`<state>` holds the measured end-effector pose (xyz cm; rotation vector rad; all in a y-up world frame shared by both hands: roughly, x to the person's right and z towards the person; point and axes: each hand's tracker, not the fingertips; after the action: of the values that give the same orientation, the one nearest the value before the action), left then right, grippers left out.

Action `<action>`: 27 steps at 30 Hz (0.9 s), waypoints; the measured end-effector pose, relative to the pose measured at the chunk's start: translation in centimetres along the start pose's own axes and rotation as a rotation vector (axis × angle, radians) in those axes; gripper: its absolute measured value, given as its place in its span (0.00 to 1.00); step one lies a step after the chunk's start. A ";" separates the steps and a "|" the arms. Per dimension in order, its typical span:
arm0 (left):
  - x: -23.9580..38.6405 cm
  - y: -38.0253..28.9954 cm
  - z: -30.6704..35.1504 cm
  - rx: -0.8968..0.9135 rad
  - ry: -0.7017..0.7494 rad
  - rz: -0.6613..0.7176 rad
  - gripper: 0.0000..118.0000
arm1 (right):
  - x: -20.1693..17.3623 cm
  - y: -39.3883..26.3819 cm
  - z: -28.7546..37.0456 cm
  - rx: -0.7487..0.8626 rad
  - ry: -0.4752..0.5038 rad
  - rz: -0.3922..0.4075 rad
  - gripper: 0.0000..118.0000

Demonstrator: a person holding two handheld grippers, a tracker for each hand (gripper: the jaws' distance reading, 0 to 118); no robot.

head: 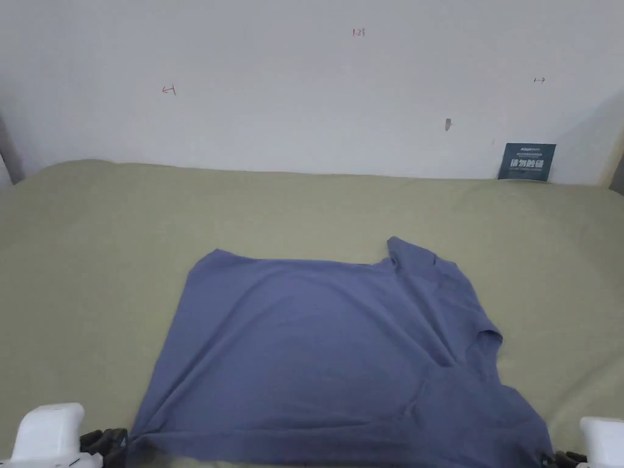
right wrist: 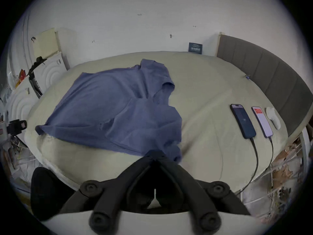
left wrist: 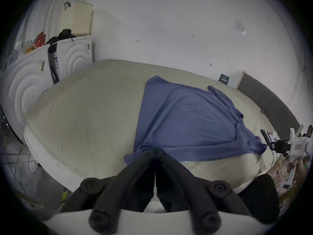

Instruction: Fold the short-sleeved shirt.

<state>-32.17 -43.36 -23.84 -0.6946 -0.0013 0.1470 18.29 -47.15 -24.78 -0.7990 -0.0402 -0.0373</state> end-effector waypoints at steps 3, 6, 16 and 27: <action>-0.6 -0.8 -0.5 -0.042 -0.032 0.014 0.00 | -0.1 -0.7 0.1 0.005 0.068 -0.022 0.00; -1.3 -1.7 -1.5 -0.063 -0.021 0.007 0.00 | -0.4 -0.8 0.2 0.011 0.069 -0.008 0.00; -5.3 -3.1 -6.4 -0.056 0.027 0.048 0.84 | 0.9 -0.4 0.2 0.014 0.069 -0.059 0.00; -2.3 -1.4 -10.2 -0.128 -0.009 0.012 0.04 | 2.4 1.3 -1.4 -0.013 0.032 -0.070 0.00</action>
<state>-33.76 -51.23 -30.64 -0.8217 -0.0152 0.1630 20.75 -47.29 -26.52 -0.8100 -0.0374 -0.1169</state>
